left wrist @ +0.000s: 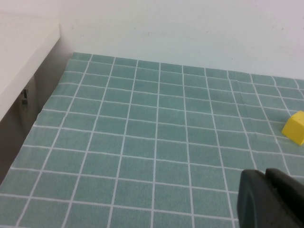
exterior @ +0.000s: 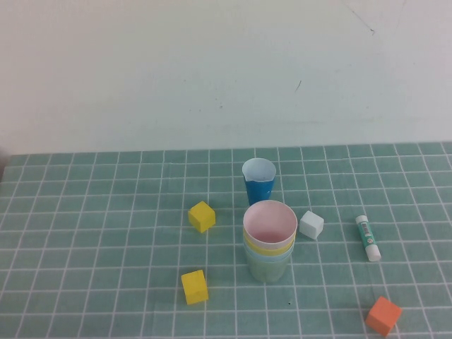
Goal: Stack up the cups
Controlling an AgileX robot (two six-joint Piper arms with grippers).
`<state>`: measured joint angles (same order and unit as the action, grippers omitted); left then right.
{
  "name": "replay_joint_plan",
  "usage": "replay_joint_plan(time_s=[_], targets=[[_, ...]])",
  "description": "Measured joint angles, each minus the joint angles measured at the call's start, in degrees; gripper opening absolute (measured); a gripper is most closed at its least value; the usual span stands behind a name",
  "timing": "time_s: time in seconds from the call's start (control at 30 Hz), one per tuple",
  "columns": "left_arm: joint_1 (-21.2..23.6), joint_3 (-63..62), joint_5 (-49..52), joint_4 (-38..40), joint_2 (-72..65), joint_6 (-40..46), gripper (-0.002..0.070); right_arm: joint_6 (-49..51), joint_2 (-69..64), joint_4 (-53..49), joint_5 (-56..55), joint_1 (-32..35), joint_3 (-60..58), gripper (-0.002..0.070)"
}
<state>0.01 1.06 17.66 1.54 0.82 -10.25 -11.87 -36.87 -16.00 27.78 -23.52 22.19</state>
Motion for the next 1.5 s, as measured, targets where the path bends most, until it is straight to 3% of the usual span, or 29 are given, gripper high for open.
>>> replay_joint_plan(time_s=[0.3, 0.67, 0.87, 1.27, 1.5], targets=[[0.00, 0.00, 0.00, 0.00, 0.00, 0.00, -0.0002, 0.00, 11.94, -0.32, -1.40, 2.99, -4.24, -0.0001], [0.00, 0.00, 0.00, 0.00, 0.00, 0.19, -0.0002, 1.32, 34.13, -0.45, -3.79, 16.77, -17.60, -0.0001], [0.00, 0.00, 0.10, 0.00, 0.00, 0.19, -0.0002, 3.35, 37.41, -0.34, -6.23, 23.32, -23.21, -0.0001], [0.00, 0.00, 0.10, 0.00, 0.00, 0.19, -0.0002, 5.56, 37.68, 0.15, -6.64, 23.94, -23.24, -0.0001], [0.00, 0.00, 0.10, 0.00, 0.00, 0.19, -0.0002, 6.10, 37.68, 5.94, -6.97, 23.94, -23.24, -0.0001]])
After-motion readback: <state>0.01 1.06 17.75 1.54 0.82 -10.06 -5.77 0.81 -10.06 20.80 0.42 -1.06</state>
